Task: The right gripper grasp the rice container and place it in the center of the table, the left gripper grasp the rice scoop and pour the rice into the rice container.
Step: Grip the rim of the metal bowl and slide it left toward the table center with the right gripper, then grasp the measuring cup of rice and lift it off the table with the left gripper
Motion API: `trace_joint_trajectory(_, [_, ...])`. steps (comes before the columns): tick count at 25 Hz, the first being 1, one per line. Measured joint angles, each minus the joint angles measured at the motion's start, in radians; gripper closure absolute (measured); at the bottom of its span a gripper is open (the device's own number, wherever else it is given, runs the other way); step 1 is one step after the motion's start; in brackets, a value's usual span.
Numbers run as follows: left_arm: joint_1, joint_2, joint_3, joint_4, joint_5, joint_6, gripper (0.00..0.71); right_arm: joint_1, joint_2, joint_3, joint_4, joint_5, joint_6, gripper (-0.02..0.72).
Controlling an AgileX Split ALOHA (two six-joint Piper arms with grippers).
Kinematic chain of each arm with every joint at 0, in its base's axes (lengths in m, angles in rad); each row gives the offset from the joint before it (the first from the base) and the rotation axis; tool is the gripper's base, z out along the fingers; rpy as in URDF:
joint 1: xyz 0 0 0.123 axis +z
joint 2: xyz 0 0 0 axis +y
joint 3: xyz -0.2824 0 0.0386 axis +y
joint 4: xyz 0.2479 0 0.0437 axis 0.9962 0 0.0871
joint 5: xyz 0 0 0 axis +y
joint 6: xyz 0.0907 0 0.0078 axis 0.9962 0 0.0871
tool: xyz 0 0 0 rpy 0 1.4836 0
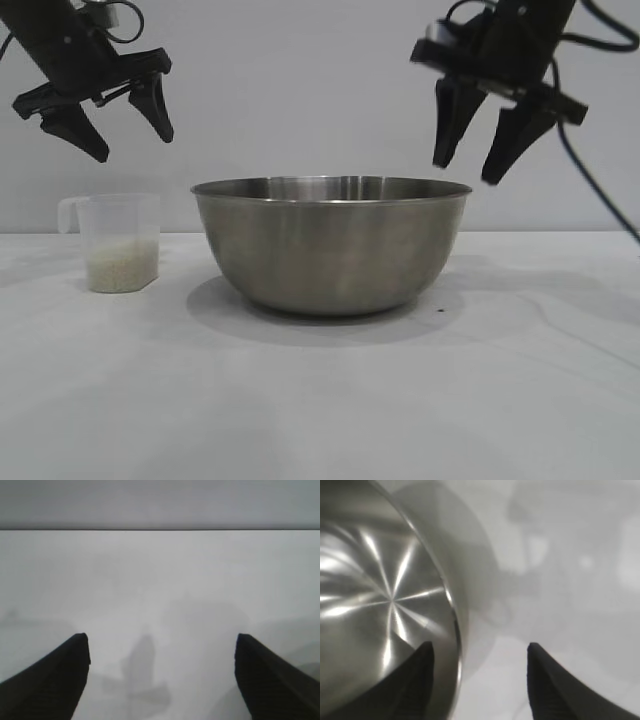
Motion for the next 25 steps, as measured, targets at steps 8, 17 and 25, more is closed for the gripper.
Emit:
trace_joint_trajectory(8, [0.000,0.000,0.000,0.000,0.000,0.000,0.160,-0.079,-0.137,0.033,-0.114,0.004,0.032,0.348])
trace_joint_trajectory(17, [0.000,0.000,0.000,0.000,0.000,0.000,0.160,-0.117,-0.458,0.302,-0.160,0.011,0.040,0.348])
trace_joint_trajectory(25, [0.000,0.000,0.000,0.000,0.000,0.000,0.160,-0.117,-0.813,0.601,-0.273,0.016,0.110,0.348])
